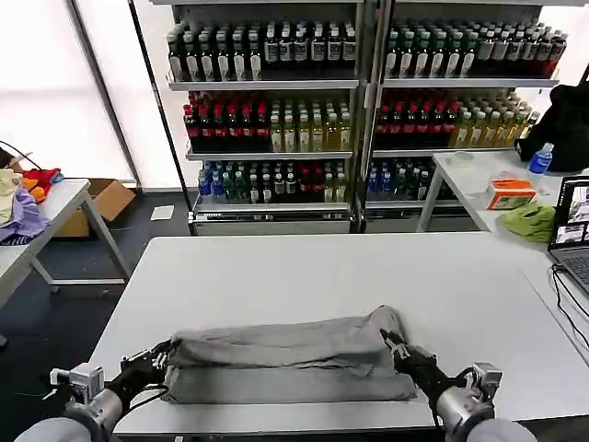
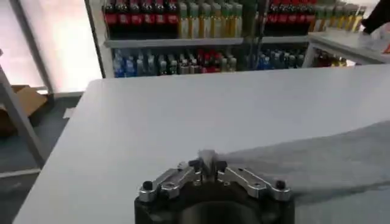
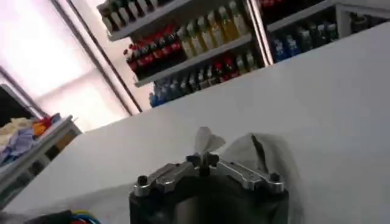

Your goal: Fold and organize the clothes.

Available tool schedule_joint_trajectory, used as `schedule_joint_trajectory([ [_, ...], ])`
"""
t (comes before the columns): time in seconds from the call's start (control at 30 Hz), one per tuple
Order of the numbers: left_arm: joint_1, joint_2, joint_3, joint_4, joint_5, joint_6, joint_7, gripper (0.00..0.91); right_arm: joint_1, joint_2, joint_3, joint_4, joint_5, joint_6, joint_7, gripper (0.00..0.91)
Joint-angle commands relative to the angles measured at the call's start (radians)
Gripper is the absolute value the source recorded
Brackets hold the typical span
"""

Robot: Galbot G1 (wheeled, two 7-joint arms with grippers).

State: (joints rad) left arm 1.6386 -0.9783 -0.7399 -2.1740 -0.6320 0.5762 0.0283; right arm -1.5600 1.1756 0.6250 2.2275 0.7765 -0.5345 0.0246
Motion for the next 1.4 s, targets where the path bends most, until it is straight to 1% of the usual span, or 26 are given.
schedule_joint_trajectory([
  [0.03, 0.142, -0.05, -0.145, -0.112, -0.021, 0.0, -0.017, 0.907, -0.071, -0.03, 0.135, -0.021, -0.288, 0.251, -0.209, 0.907],
  [0.07, 0.145, -0.056, -0.162, -0.12, -0.024, 0.0, -0.019, 0.907, -0.059, -0.028, 0.162, -0.048, -0.332, 0.295, -0.237, 0.907],
  [0.13, 0.16, -0.09, -0.163, -0.134, -0.026, -0.009, -0.045, 0.907, -0.04, -0.016, 0.185, -0.085, -0.339, 0.328, -0.259, 0.907],
  [0.17, 0.162, -0.1, -0.152, -0.136, -0.023, -0.017, -0.057, 0.907, -0.026, -0.003, 0.189, -0.102, -0.348, 0.336, -0.258, 0.907],
  [0.27, 0.144, -0.179, -0.047, -0.109, 0.018, -0.038, -0.098, 0.907, 0.007, 0.034, 0.18, -0.157, -0.414, 0.356, -0.242, 0.907],
  [0.33, 0.097, -0.248, 0.023, -0.071, 0.071, -0.056, -0.141, 0.907, 0.007, 0.051, 0.166, -0.164, -0.418, 0.357, -0.233, 0.907],
  [0.47, 0.033, -0.321, 0.102, -0.022, 0.166, -0.078, -0.216, 0.907, -0.004, 0.064, 0.142, -0.171, -0.445, 0.36, -0.235, 0.907],
  [0.57, 0.012, -0.347, 0.143, -0.017, 0.197, -0.08, -0.243, 0.907, -0.028, 0.065, 0.125, -0.176, -0.46, 0.384, -0.24, 0.907],
  [0.67, -0.006, -0.375, 0.176, -0.01, 0.215, -0.08, -0.244, 0.907, -0.046, 0.062, 0.125, -0.172, -0.456, 0.39, -0.239, 0.907],
  [0.73, -0.017, -0.381, 0.188, 0.012, 0.231, -0.085, -0.243, 0.907, -0.055, 0.056, 0.129, -0.169, -0.454, 0.393, -0.24, 0.907],
  [0.8, -0.028, -0.383, 0.187, 0.049, 0.287, -0.1, -0.228, 0.907, -0.061, 0.052, 0.136, -0.17, -0.453, 0.402, -0.238, 0.907],
  [0.9, -0.035, -0.384, 0.188, 0.087, 0.309, -0.119, -0.209, 0.897, -0.065, 0.047, 0.145, -0.172, -0.43, 0.405, -0.23, 0.907],
  [0.93, -0.035, -0.387, 0.192, 0.095, 0.314, -0.121, -0.205, 0.826, -0.066, 0.047, 0.147, -0.171, -0.424, 0.406, -0.23, 0.907],
  [1.0, -0.036, -0.389, 0.195, 0.113, 0.34, -0.128, -0.192, 0.574, -0.069, 0.049, 0.152, -0.171, -0.407, 0.409, -0.225, 0.907],
  [1.03, -0.038, -0.391, 0.199, 0.127, 0.374, -0.144, -0.185, 0.343, -0.069, 0.051, 0.152, -0.171, -0.404, 0.409, -0.223, 0.907],
  [1.07, -0.037, -0.394, 0.199, 0.136, 0.406, -0.156, -0.17, 0.282, -0.07, 0.053, 0.153, -0.171, -0.401, 0.408, -0.223, 0.907],
  [1.1, -0.034, -0.392, 0.199, 0.14, 0.421, -0.164, -0.156, 0.101, -0.073, 0.052, 0.153, -0.17, -0.401, 0.409, -0.225, 0.907],
  [1.17, -0.024, -0.385, 0.198, 0.147, 0.432, -0.176, -0.135, 0.0, -0.075, 0.051, 0.152, -0.167, -0.402, 0.409, -0.224, 0.907],
  [1.4, -0.012, -0.387, 0.195, 0.137, 0.423, -0.19, -0.093, 0.0, -0.074, 0.051, 0.152, -0.156, -0.379, 0.409, -0.212, 0.907],
])
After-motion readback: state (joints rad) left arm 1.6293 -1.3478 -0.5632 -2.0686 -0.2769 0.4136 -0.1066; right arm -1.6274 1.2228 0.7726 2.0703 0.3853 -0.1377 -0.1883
